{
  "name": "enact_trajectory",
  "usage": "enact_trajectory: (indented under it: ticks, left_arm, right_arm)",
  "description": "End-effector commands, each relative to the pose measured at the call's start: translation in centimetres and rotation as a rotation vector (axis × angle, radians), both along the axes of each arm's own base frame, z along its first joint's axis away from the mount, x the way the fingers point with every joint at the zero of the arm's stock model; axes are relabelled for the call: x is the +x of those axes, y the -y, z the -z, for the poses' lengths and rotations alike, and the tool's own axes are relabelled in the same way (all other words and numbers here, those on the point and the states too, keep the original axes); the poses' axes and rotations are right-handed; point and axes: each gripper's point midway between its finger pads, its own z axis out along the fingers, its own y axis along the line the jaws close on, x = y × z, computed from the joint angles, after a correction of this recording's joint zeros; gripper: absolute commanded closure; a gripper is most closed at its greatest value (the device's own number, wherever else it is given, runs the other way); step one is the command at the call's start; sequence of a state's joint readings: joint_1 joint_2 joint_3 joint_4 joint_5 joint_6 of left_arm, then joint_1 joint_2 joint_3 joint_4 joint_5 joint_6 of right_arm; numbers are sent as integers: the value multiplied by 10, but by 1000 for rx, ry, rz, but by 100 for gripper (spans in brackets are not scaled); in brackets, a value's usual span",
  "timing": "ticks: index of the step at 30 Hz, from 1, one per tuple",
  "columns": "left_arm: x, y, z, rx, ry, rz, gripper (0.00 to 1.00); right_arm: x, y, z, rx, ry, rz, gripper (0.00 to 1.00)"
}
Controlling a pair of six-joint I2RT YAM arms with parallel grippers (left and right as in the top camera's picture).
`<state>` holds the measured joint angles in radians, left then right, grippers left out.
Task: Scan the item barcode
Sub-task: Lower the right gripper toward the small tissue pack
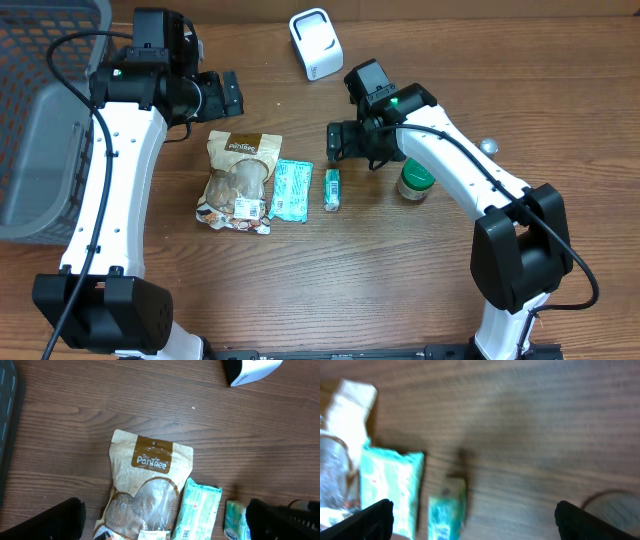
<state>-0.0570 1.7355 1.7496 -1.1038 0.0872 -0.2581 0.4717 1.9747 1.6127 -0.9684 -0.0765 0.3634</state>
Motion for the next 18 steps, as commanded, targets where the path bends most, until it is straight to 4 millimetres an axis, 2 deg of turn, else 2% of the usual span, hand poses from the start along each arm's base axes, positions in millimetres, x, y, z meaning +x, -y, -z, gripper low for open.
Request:
enact_trajectory:
  ticks: [1, 5, 6, 8, 12, 13, 15, 17, 18]
  left_arm:
    - [2, 0, -4, -4, 13, 11, 0]
    - [2, 0, -4, -4, 13, 11, 0]
    - [2, 0, -4, -4, 13, 11, 0]
    - [2, 0, -4, -4, 13, 11, 0]
    - [2, 0, -4, -4, 13, 11, 0]
    - [2, 0, -4, -4, 13, 11, 1]
    - [2, 0, -4, -4, 13, 11, 0]
    - [2, 0, -4, -4, 13, 11, 0]
    - [2, 0, -4, -4, 13, 11, 0]
  right_arm:
    - [0, -11, -7, 62, -8, -10, 0]
    - [-9, -22, -9, 127, -55, -35, 0]
    - [-12, -21, -8, 127, -66, -35, 3]
    - [-15, -20, -7, 122, -82, -35, 13]
    - [-24, -16, -4, 103, -121, -31, 42]
    - [-27, -15, -4, 99, -130, -32, 44]
    - [-31, -15, -3, 92, -143, -36, 42]
    - [-31, -16, -3, 95, -143, -38, 26]
    - [-30, -16, -3, 97, -140, -42, 10]
